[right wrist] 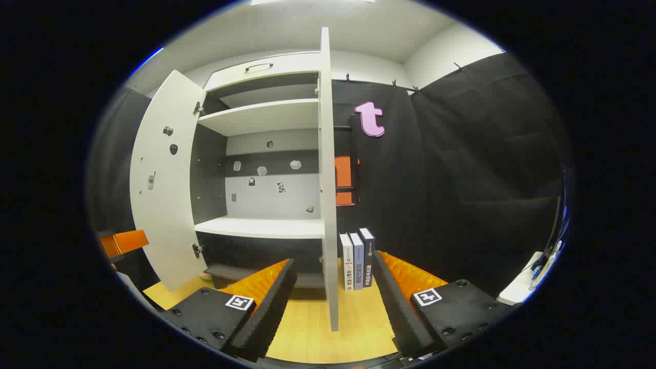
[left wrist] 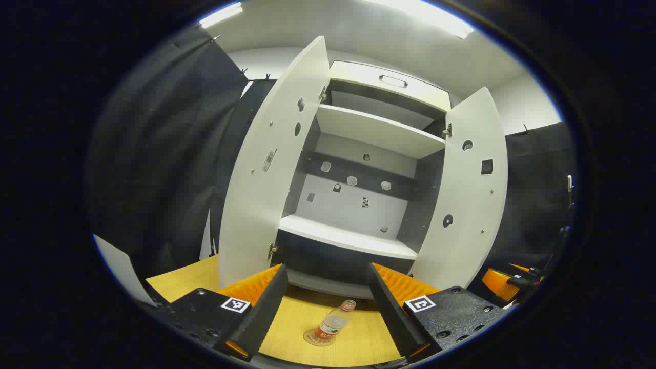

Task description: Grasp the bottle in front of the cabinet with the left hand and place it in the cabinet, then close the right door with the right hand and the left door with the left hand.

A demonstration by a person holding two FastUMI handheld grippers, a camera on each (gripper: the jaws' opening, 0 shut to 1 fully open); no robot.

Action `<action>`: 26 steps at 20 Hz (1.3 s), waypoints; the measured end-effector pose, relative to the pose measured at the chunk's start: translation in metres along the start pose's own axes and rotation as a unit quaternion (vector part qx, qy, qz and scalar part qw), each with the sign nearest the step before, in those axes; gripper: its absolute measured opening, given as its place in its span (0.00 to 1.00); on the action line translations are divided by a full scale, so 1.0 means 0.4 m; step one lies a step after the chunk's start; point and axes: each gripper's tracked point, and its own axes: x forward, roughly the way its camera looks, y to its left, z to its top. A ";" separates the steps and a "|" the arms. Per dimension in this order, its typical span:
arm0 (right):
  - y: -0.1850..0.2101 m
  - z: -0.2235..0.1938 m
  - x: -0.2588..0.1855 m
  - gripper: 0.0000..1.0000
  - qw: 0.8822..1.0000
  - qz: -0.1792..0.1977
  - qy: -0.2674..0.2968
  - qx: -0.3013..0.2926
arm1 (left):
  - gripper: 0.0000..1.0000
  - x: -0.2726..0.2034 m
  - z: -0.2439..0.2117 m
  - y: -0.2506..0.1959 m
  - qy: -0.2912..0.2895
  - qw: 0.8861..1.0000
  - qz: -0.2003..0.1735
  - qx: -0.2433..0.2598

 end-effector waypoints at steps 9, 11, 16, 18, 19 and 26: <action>0.032 -0.037 -0.010 1.00 0.998 -0.018 0.049 0.016 | 0.94 0.009 0.067 -0.069 -0.017 0.997 -0.040 0.067; 0.053 0.005 -0.006 0.99 1.000 -0.009 0.022 0.000 | 0.94 0.019 0.075 -0.079 -0.019 0.996 -0.044 0.069; 0.131 0.059 -0.016 0.98 0.999 0.033 -0.014 -0.016 | 0.94 0.026 0.073 -0.097 -0.009 0.996 -0.057 0.073; 0.152 0.064 -0.020 0.98 0.999 0.041 -0.019 -0.017 | 0.94 0.026 0.064 -0.094 -0.001 0.996 -0.055 0.068; 0.158 0.063 -0.016 0.98 0.999 0.043 -0.018 -0.020 | 0.94 0.027 0.057 -0.092 0.004 0.997 -0.053 0.061; 0.133 0.058 -0.016 0.98 0.999 0.024 -0.016 -0.031 | 0.94 0.042 -0.013 -0.095 0.035 0.997 -0.054 0.035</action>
